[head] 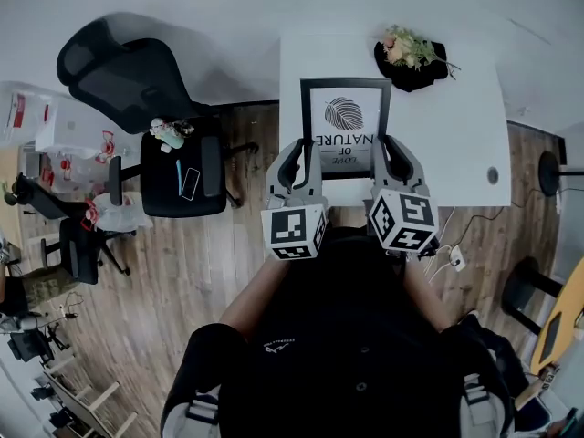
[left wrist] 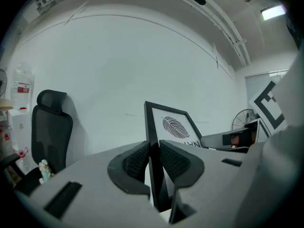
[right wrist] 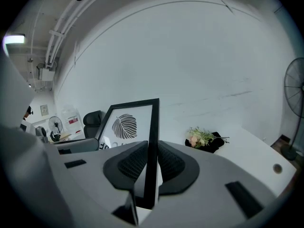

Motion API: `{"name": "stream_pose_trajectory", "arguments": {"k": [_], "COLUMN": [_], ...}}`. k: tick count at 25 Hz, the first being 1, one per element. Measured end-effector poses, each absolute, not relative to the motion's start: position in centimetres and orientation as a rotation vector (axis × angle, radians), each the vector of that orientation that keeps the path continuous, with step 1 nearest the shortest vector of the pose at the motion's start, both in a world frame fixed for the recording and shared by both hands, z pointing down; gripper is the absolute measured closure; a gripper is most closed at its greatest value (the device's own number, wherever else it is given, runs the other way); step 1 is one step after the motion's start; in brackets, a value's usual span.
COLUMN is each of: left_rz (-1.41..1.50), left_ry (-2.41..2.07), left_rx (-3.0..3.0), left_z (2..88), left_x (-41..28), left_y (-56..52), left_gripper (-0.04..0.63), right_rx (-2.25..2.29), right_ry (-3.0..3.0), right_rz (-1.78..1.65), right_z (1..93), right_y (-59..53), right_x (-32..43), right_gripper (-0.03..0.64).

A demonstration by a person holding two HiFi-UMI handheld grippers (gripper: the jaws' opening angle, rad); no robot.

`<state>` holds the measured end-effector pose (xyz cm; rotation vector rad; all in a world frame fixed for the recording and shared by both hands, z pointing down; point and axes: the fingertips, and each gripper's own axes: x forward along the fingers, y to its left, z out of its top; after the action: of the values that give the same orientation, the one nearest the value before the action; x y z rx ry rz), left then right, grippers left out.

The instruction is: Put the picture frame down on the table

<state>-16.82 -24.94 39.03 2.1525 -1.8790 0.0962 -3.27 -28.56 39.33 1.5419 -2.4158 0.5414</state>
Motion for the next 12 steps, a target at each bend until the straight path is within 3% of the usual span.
{"name": "stream_pose_trajectory", "arguments": {"k": [12], "left_rz": [0.183], "left_ry": [-1.761], "left_rx": [2.109], "left_z": [44.2], "left_x": [-18.3], "left_y": [-29.2], "left_gripper": [0.520], "right_rx": [1.518], "right_ry": [-2.301], "right_rz": [0.610], "right_z": [44.2], "right_y": [-32.3], "right_x": [-4.7], "right_gripper": [0.552]}}
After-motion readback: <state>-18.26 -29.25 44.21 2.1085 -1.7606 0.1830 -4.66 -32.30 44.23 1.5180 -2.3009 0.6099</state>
